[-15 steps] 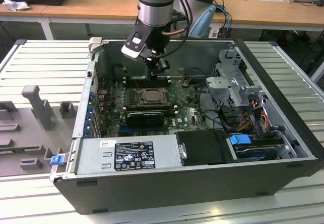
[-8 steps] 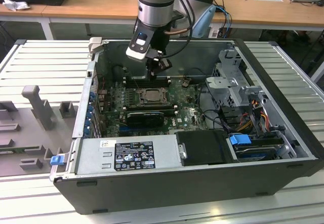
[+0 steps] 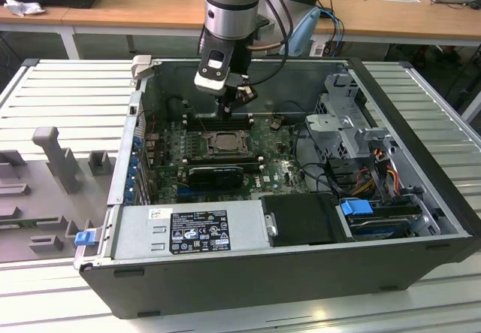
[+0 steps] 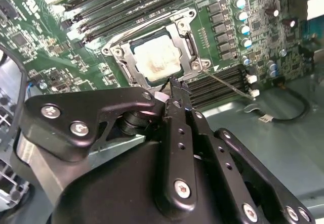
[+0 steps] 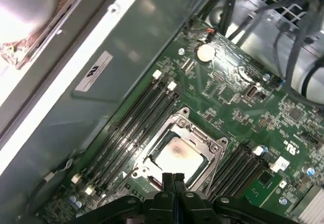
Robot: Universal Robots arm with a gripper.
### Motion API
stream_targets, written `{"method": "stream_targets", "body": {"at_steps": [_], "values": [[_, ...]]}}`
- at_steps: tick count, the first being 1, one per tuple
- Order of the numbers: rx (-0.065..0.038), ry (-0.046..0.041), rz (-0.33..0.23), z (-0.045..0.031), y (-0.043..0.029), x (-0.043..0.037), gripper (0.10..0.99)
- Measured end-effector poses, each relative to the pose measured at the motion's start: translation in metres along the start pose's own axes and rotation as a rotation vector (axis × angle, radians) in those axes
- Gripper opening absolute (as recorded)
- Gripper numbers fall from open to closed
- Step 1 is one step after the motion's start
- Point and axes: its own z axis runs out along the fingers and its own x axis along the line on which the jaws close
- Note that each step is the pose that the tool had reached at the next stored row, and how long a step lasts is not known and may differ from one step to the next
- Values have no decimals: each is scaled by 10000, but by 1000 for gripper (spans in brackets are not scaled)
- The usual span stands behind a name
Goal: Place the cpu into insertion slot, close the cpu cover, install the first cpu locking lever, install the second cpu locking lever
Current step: 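Install the first cpu locking lever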
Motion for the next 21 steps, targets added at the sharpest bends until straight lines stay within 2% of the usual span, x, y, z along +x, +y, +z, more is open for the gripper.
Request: {"method": "stream_targets", "body": {"at_steps": [7,9,11,13,14,21], "values": [[56,37,-1040,0,0,0,106],[94,61,-1740,0,0,0,106],[114,74,-2104,1,0,0,106],[164,108,-3059,2,0,0,106],[178,117,-3343,2,0,0,106],[253,165,-4722,2,0,0,106]]}}
